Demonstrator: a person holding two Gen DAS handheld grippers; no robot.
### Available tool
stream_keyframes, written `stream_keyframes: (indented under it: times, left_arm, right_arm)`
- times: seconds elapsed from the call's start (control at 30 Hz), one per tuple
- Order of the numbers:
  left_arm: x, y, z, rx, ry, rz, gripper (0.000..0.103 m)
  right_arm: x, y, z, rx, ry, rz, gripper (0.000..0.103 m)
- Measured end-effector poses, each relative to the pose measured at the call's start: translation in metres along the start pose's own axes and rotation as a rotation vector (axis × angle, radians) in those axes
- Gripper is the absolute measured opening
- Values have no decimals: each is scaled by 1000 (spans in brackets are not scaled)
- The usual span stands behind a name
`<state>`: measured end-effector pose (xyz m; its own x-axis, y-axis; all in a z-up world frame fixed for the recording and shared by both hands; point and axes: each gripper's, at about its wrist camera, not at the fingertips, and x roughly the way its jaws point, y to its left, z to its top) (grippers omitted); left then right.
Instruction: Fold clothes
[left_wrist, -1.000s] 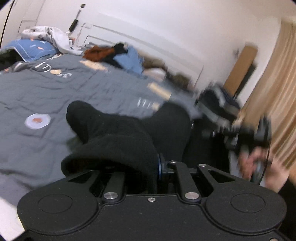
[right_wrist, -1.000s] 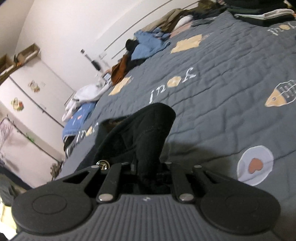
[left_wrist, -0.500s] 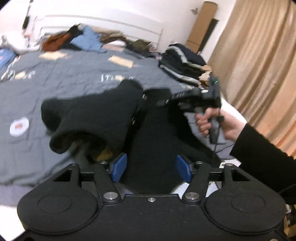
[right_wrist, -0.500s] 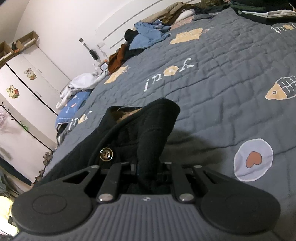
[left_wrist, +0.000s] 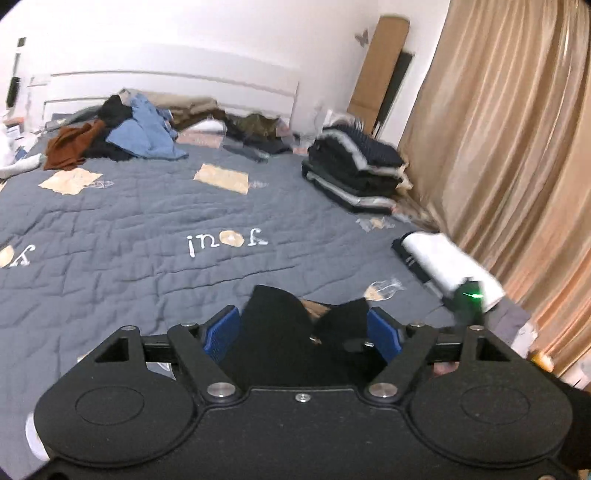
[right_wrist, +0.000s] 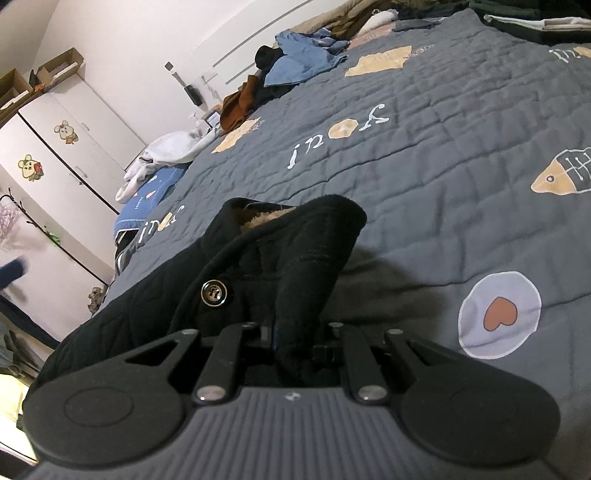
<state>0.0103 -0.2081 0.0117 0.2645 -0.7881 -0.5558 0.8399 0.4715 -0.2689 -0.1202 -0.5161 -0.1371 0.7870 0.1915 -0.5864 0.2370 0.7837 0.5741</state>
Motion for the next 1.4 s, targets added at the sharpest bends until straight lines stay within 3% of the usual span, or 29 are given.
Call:
stream_keyframes:
  times: [0.23,0.4,0.67,0.73,0.8,0.9,1.0,1.17,1.4]
  left_arm:
    - [81,44,-13,-26,156,17,75]
    - [112,69,-35,-103,251,-23,75]
    - [111,64,-91,-201,170,-51,75]
    - [108,56,-99,-195,136,-44,69]
    - [110,46,-103,-172,126,-24,48]
    - [110,25,-99,-78,122,25,30]
    - [101,13,-98,-40,83,75,24]
    - [81,-7,-87,90,-1,219,21]
    - [50,-44,-64,302,-155,510,20]
  right_arm:
    - [1,1,2,-48,19,14,13]
    - [3,0,5,-75,39,29,13]
    - [10,-2,3,-96,68,9,14]
    - [11,-3,1,-99,69,3,15]
    - [11,-3,0,-102,71,-2,15]
    - [13,0,-2,-117,66,-14,15]
    - [12,0,-2,-117,49,-17,15]
    - [8,6,4,-116,-14,-19,14]
    - [-6,33,18,-156,-177,59,14]
